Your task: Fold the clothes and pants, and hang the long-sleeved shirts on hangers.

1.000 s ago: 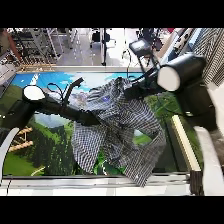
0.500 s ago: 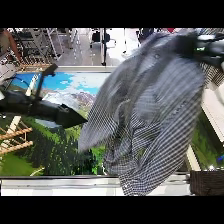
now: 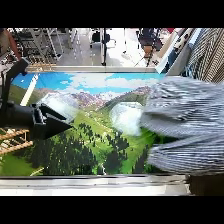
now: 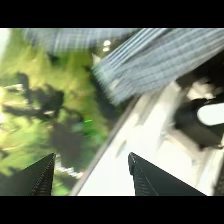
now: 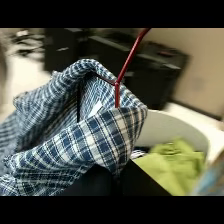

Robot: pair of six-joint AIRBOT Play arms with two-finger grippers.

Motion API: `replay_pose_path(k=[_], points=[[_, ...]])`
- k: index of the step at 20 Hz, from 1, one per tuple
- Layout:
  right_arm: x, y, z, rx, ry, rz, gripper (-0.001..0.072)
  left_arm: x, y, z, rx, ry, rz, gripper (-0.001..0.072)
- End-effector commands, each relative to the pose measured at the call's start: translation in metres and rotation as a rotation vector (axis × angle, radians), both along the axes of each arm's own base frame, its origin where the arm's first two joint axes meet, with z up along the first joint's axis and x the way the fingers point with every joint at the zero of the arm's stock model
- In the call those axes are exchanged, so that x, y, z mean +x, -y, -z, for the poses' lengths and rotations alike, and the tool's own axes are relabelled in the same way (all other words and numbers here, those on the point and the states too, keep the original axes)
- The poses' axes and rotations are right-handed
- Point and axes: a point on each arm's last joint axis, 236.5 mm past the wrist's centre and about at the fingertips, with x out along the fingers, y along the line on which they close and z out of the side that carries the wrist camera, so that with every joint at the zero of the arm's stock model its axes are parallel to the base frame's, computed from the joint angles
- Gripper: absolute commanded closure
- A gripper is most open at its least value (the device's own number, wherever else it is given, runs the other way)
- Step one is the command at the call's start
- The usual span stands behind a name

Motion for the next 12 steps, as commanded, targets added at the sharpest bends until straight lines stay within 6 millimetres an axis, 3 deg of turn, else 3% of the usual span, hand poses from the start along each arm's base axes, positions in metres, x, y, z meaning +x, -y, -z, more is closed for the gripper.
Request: replay_pose_path(k=[1,4,7,9,12], points=[[-0.072,0.043,-0.038,-0.153,0.029,0.199,0.0691,0.017,-0.033,0.022,0.161,0.042,-0.084,0.0238],[-0.078,0.049,-0.071,-0.286,0.061,0.194,0.0691,0.036,-0.057,0.031,0.252,0.080,-0.171,0.0238],[-0.092,0.065,-0.081,-0.345,0.059,0.240,0.0691,0.044,-0.057,0.026,0.226,0.088,-0.220,0.0238],[-0.122,0.086,-0.072,-0.318,0.114,0.337,0.0691,0.044,-0.058,0.026,0.221,0.077,-0.230,0.0238],[-0.171,0.118,-0.044,-0.236,0.125,0.482,0.0691,0.044,-0.058,0.026,0.221,0.077,-0.230,0.0238]])
